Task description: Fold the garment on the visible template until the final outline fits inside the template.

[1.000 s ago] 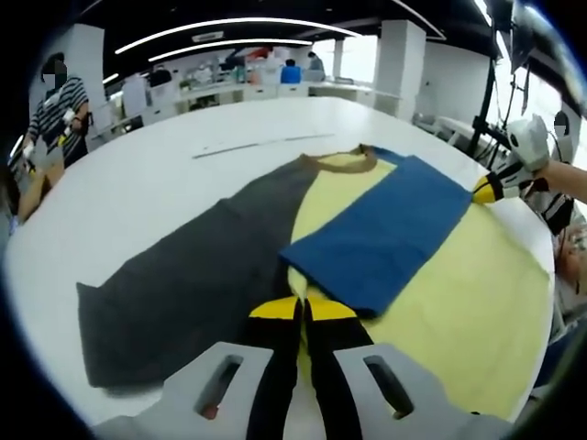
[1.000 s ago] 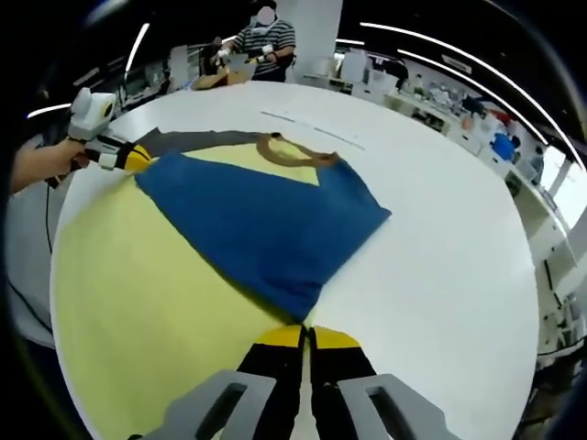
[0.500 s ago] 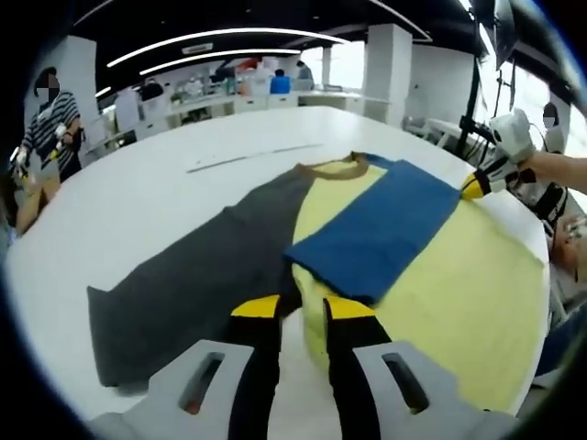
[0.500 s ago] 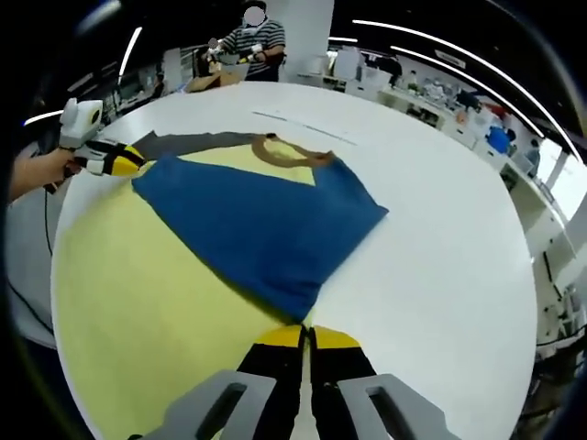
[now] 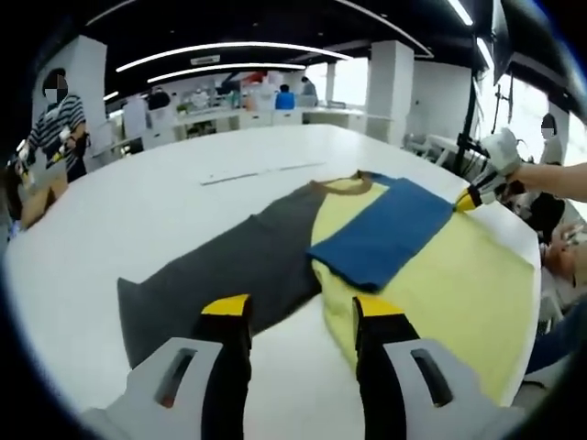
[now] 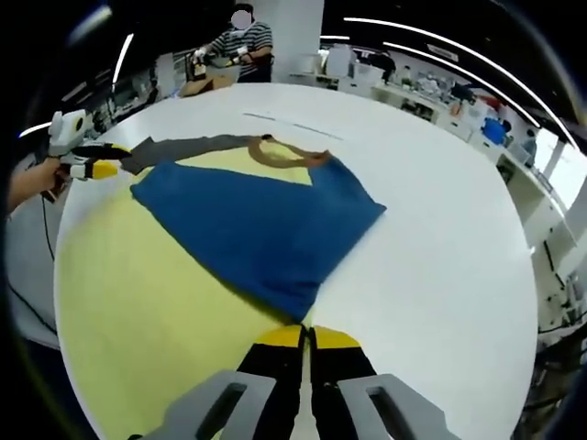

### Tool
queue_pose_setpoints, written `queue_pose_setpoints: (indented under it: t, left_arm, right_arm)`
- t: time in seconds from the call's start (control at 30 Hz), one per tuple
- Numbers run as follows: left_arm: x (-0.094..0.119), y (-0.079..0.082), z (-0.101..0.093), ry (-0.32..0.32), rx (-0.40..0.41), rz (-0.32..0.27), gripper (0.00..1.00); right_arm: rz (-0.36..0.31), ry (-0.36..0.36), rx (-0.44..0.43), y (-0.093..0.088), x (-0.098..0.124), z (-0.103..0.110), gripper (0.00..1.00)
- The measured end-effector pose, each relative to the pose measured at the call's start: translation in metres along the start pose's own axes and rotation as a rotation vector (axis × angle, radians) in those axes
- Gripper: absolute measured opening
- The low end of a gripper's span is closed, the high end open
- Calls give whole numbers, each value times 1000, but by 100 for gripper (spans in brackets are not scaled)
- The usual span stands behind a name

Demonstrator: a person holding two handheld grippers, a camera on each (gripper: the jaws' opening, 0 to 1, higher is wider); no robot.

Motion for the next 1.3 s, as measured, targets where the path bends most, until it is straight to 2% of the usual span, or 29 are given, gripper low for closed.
queue_pose_setpoints:
  t: [0.2,0.5,0.53,0.63,0.87,1.1,1.3]
  left_arm:
    - [12,2,0,0,7,-23,49]
    - [24,3,-1,-7,11,-28,56]
    - [25,3,0,-5,12,-29,57]
    - [30,5,0,-2,10,-36,59]
    - [41,4,4,11,20,-40,66]
    - [53,0,14,45,33,-41,72]
    - [63,-3,27,105,64,-52,73]
  right_arm:
    - [-3,5,-21,-3,1,-6,0]
    - [-20,22,-45,-3,5,-11,0]
    - [-31,19,-69,-3,7,-13,3]
    - [-73,43,-109,2,13,-12,20]
    - [-173,121,-131,19,38,1,58]
    - [-231,201,-123,32,68,30,77]
    - [-260,241,-109,37,89,48,92]
Point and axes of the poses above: the point that each gripper's makers call its tool centre point, and the gripper's own axes: x roughly backward along the fingers, z roughly to its left, y roughly out of its top, the point moved 6 cm from there along x, roughly backward along the fingers, and after that the axes turned 5 degrees about -y, right-handed, at the moved point
